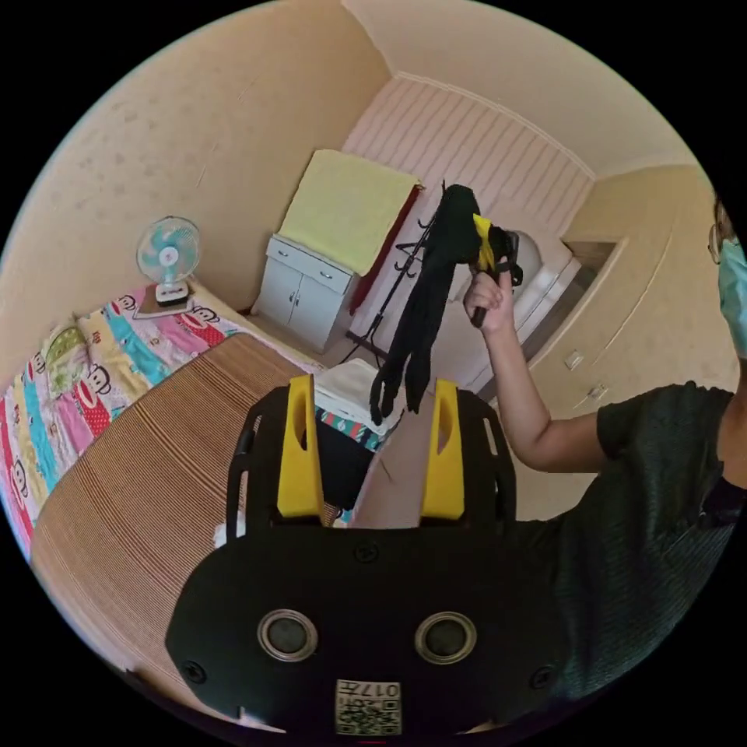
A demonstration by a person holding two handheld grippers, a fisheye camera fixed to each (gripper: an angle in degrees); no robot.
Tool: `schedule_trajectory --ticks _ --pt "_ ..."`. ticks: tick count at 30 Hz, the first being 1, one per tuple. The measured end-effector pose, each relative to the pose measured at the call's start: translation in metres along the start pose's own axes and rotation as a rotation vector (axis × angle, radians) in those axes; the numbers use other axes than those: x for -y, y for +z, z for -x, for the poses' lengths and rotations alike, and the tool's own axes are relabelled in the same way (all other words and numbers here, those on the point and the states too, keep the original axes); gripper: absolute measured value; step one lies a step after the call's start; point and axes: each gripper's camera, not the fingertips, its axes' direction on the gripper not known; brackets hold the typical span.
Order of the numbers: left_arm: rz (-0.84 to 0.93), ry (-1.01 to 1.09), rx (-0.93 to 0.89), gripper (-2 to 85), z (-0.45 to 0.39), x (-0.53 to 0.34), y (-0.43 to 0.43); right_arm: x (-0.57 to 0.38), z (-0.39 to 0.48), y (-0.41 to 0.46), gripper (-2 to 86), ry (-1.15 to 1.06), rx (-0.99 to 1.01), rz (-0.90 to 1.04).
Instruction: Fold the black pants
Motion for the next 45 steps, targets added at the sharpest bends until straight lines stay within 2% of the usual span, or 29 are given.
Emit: schedule_trajectory --ticks 2,3,5,7,8,10,12,15,18,20,21,23,24,26,30,32,33,34,37,39,43,45 --pt "-0.006 0.054 -0.02 20.9 -0.017 0.021 0.013 -0.002 0.004 0.055 2.3 -0.011 0.092 0.012" --pt "-0.005 0.088 -0.087 19.6 -0.025 0.029 0.02 -0.004 0.004 0.069 2.4 -0.007 0.097 0.028" --pt "-0.013 0.116 -0.167 14.5 -0.034 0.033 0.022 -0.015 0.0 0.117 2.5 0.011 0.02 0.125" --pt "0.057 0.004 0.054 7.0 -0.024 0.027 0.026 -0.029 -0.007 0.131 2.9 0.035 -0.073 0.155" --pt "0.048 -0.004 0.094 2.8 -0.01 0.017 0.021 -0.041 -0.013 0.136 3.3 0.047 -0.062 0.169" --pt "0.059 -0.059 0.03 1.3 0.019 0.005 0.013 -0.067 -0.027 0.131 4.0 0.085 -0.033 0.094" --pt "-0.005 -0.182 0.015 0.6 0.056 -0.008 -0.016 -0.1 -0.046 0.124 4.4 0.144 -0.02 0.039" --pt "-0.157 -0.267 0.016 0.4 0.09 -0.011 -0.086 -0.174 -0.099 0.121 6.7 0.377 -0.076 0.049" --pt "-0.315 -0.297 0.026 0.4 0.109 -0.004 -0.168 -0.273 -0.163 0.133 11.2 0.704 0.007 0.011" --pt "-0.404 -0.306 0.02 0.6 0.114 0.003 -0.209 -0.376 -0.209 0.158 15.5 1.131 0.088 -0.106" --pt "-0.458 -0.298 -0.004 0.9 0.116 0.009 -0.232 -0.402 -0.217 0.167 16.5 1.213 0.133 -0.157" --pt "-0.518 -0.279 -0.072 1.5 0.119 0.021 -0.257 -0.484 -0.247 0.226 20.1 1.427 0.448 -0.385" --pt "-0.544 -0.262 -0.118 1.9 0.119 0.03 -0.268 -0.498 -0.255 0.244 21.0 1.458 0.541 -0.455" --pt "-0.57 -0.226 -0.147 2.3 0.116 0.044 -0.28 -0.526 -0.288 0.31 24.5 1.405 0.831 -0.837" --pt "-0.576 -0.215 -0.104 2.8 0.116 0.068 -0.303 -0.504 -0.359 0.39 30.4 1.226 0.966 -0.964" --pt "-0.593 -0.226 -0.08 2.9 0.125 0.068 -0.318 -0.493 -0.398 0.42 32.4 1.039 1.079 -1.2" --pt "-0.61 -0.238 -0.051 2.9 0.134 0.066 -0.332 -0.49 -0.407 0.427 32.7 1.014 1.106 -1.214" --pt "-0.62 -0.248 -0.034 2.9 0.139 0.064 -0.34 -0.486 -0.42 0.433 31.5 0.979 1.109 -1.206" --pt "-0.666 -0.275 0.021 3.1 0.174 0.049 -0.39 -0.486 -0.43 0.425 19.2 0.905 1.018 -1.161" --pt "-0.716 -0.288 0.053 3.4 0.21 0.028 -0.436 -0.478 -0.43 0.41 17.9 0.852 0.918 -1.076" --pt "-0.747 -0.357 0.116 3.7 0.275 -0.016 -0.49 -0.427 -0.413 0.366 14.8 0.57 0.627 -0.853" --pt "-0.695 -0.511 0.113 4.4 0.335 -0.05 -0.505 -0.398 -0.393 0.355 13.4 0.437 0.49 -0.745"
